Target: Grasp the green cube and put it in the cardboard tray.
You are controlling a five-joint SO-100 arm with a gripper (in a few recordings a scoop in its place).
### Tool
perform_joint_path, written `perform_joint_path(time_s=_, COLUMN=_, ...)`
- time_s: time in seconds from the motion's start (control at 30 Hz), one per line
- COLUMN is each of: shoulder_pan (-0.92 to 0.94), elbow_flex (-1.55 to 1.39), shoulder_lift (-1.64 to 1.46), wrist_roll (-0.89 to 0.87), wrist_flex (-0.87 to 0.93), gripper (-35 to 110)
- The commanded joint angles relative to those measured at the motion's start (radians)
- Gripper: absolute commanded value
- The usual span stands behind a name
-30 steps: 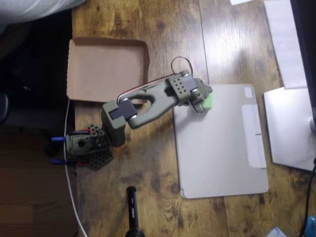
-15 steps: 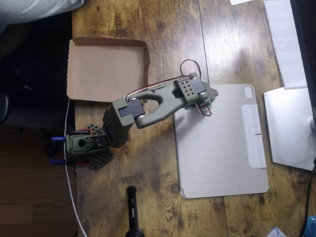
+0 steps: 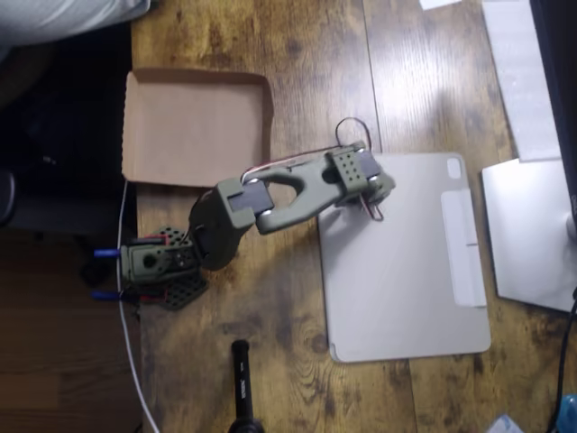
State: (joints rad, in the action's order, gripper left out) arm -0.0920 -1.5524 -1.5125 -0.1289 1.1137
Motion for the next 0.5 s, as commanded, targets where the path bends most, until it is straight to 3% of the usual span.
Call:
perform_joint_path(time_s=0.0, shoulder_pan=-0.012, elbow_flex=-0.015, shoulder_lift=-0.02, wrist_roll=-0.043, wrist_flex=-0.009, gripper=35)
perform_joint_path(time_s=0.2, shoulder_pan=-0.034, elbow_flex=-0.041, shoulder_lift=-0.025, wrist_roll=-0.051, wrist_flex=-0.041, gripper=12)
perform_joint_path(time_s=0.47, shoulder_pan=-0.018, elbow_flex=-0.121, shoulder_lift=-0.075, wrist_roll=-0.031, wrist_flex=-0.123, gripper=2)
